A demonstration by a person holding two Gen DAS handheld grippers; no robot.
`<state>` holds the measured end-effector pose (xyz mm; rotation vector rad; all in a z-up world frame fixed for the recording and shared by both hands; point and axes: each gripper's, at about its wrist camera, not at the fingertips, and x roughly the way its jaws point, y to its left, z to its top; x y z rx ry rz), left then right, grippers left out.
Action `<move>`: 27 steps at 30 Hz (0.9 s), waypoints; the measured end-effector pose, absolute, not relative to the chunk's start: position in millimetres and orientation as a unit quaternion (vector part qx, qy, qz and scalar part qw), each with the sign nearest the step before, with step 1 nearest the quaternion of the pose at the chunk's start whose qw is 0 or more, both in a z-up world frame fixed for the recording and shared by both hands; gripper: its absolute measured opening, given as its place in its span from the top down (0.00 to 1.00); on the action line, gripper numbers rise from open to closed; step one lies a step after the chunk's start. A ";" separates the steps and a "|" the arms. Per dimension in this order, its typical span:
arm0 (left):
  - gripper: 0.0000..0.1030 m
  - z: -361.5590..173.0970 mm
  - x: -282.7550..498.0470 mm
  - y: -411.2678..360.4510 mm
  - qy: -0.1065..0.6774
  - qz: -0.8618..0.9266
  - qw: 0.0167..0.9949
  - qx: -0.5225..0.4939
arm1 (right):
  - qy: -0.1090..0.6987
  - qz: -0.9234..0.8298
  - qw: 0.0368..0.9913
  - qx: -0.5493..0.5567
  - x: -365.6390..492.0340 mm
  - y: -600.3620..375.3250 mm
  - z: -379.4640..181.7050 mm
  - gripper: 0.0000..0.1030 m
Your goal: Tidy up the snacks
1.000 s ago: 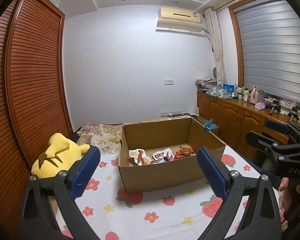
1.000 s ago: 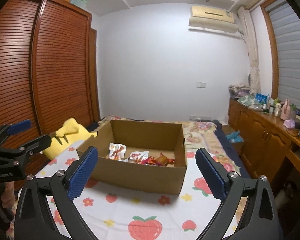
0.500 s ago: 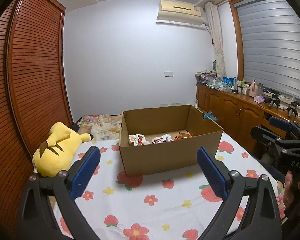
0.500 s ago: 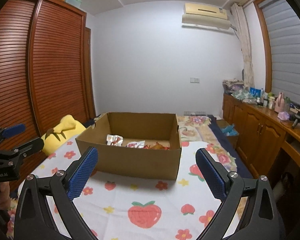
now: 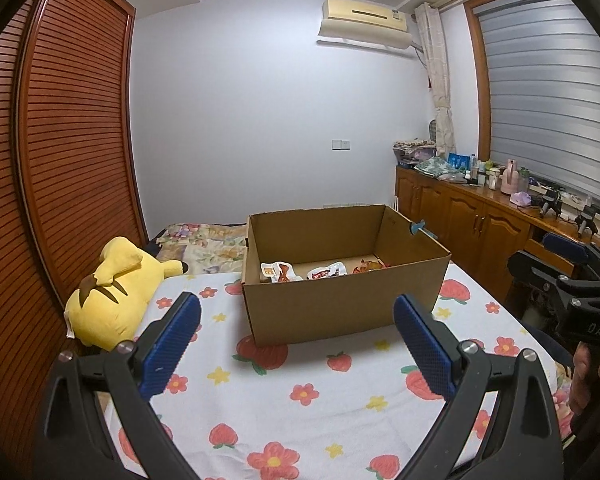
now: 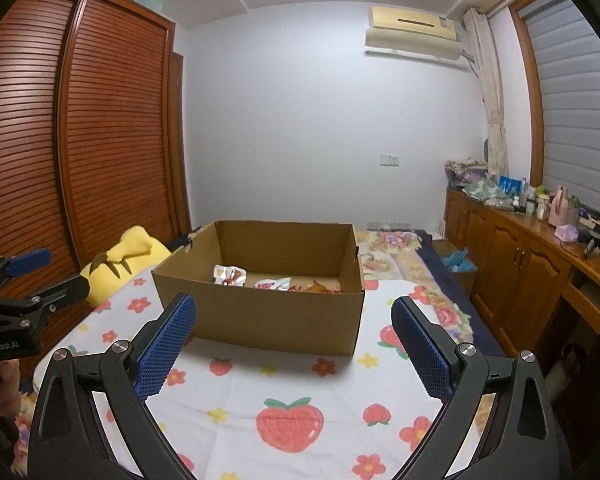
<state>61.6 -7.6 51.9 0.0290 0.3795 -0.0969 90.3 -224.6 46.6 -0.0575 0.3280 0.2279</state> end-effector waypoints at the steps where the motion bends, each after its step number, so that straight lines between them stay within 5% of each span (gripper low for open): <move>1: 0.05 52.0 61.6 -7.7 0.189 -0.048 0.981 0.015 | 0.163 0.113 0.980 -0.028 90.7 -224.5 47.0 0.03; 27: 0.05 52.5 57.6 -7.5 0.188 -0.048 0.981 0.016 | 0.166 0.113 0.979 -0.027 90.3 -223.7 44.6 0.03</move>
